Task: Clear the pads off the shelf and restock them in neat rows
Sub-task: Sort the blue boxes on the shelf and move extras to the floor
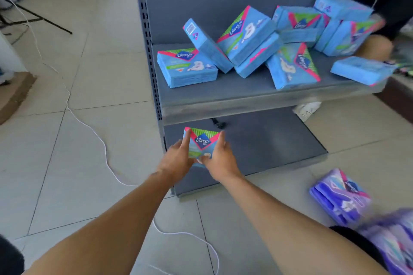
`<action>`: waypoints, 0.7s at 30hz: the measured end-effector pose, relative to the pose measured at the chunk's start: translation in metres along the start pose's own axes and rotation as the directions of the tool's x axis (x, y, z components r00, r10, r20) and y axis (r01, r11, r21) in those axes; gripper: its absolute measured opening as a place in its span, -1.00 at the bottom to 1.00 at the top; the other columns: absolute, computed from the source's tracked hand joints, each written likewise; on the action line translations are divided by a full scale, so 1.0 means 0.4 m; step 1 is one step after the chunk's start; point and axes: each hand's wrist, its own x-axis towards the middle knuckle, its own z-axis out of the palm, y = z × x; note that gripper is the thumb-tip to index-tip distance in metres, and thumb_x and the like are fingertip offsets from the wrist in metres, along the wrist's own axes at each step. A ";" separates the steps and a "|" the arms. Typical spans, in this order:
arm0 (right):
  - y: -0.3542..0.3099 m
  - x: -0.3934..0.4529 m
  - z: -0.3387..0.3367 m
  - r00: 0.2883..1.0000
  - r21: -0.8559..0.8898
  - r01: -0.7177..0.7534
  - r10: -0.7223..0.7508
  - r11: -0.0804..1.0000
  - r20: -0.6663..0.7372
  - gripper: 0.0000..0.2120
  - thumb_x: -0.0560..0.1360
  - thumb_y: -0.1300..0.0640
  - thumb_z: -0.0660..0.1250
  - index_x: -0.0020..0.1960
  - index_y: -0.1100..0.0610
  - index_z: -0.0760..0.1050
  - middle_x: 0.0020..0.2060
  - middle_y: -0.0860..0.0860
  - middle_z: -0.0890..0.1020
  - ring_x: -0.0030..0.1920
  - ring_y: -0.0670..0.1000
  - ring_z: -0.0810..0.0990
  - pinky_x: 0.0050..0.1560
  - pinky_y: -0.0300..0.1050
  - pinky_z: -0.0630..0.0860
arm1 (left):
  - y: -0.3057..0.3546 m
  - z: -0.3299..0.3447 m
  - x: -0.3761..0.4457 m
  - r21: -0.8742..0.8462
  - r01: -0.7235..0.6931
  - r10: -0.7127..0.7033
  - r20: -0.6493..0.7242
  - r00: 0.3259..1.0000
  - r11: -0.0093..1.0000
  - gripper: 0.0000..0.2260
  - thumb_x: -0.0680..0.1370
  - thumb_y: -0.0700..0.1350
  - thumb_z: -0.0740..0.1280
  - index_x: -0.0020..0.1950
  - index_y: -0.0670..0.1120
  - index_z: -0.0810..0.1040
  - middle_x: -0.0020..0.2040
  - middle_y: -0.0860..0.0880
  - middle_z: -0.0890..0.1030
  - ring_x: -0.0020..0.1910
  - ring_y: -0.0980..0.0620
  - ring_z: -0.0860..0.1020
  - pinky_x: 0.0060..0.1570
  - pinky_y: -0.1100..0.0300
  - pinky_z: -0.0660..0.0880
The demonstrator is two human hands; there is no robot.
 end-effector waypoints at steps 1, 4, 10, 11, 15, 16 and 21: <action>0.022 -0.008 -0.029 1.000 -0.002 -0.015 0.015 1.000 -0.020 -0.04 0.47 0.04 0.42 0.58 0.17 -0.18 0.34 0.18 0.35 0.33 0.19 0.40 0.22 0.00 0.42 | 0.032 0.017 0.002 0.015 -0.044 0.043 0.023 0.999 0.999 -0.22 0.56 -0.06 0.36 0.60 0.05 -0.10 0.33 -0.16 0.42 0.20 -0.17 0.49 0.09 0.08 0.45; 0.086 -0.037 -0.109 0.995 -0.009 -0.071 0.070 0.997 -0.072 -0.03 0.46 0.07 0.43 0.58 0.19 -0.19 0.37 0.20 0.33 0.34 0.20 0.39 0.24 -0.01 0.39 | 0.115 0.073 0.004 0.100 -0.152 0.138 0.135 0.981 0.983 -0.17 0.51 -0.04 0.43 0.59 0.12 -0.07 0.40 -0.19 0.31 0.30 -0.19 0.43 0.27 0.04 0.42; 0.215 -0.137 -0.263 0.983 -0.136 -0.171 0.161 0.976 -0.082 0.04 0.43 -0.03 0.48 0.58 0.15 -0.19 0.30 0.24 0.36 0.28 0.22 0.43 0.19 -0.03 0.41 | 0.284 0.168 -0.003 0.283 -0.353 0.280 0.265 0.923 0.892 -0.18 0.53 -0.02 0.40 0.59 0.12 -0.11 0.53 -0.24 0.12 0.41 -0.25 0.33 0.35 -0.01 0.33; 0.232 -0.153 -0.295 0.983 -0.205 -0.180 0.171 0.962 -0.059 0.04 0.42 -0.04 0.49 0.58 0.15 -0.17 0.29 0.25 0.38 0.26 0.23 0.45 0.15 -0.03 0.42 | 0.313 0.174 -0.008 0.291 -0.379 0.300 0.281 0.912 0.879 -0.19 0.54 -0.01 0.39 0.59 0.11 -0.10 0.53 -0.24 0.13 0.40 -0.26 0.34 0.34 -0.01 0.34; 0.263 -0.206 -0.458 0.986 -0.494 -0.127 0.164 0.860 0.032 -0.08 0.36 0.00 0.52 0.50 0.15 0.02 0.20 0.24 0.45 0.16 0.24 0.52 -0.05 -0.06 0.45 | 0.428 0.183 -0.020 0.274 -0.450 0.366 0.309 0.878 0.850 -0.25 0.55 0.05 0.36 0.59 0.09 -0.03 0.48 -0.21 0.22 0.31 -0.25 0.43 0.27 -0.02 0.41; 0.264 -0.216 -0.503 0.985 -0.536 -0.122 0.167 0.836 0.035 -0.10 0.36 0.00 0.52 0.49 0.14 0.05 0.19 0.23 0.45 0.16 0.24 0.51 -0.04 -0.05 0.45 | 0.463 0.181 -0.020 0.270 -0.468 0.385 0.308 0.870 0.841 -0.27 0.55 0.05 0.36 0.58 0.09 -0.02 0.47 -0.20 0.25 0.30 -0.23 0.44 0.25 -0.01 0.42; 0.305 -0.264 -0.671 0.988 -0.534 -0.154 0.146 0.831 -0.057 -0.20 0.39 0.05 0.49 0.47 0.18 0.13 0.14 0.24 0.48 0.12 0.23 0.51 -0.01 -0.05 0.43 | 0.637 0.194 -0.007 0.258 -0.598 0.534 0.278 0.798 0.759 -0.33 0.55 0.03 0.37 0.57 0.03 0.11 0.38 -0.18 0.38 0.27 -0.19 0.45 0.22 0.00 0.43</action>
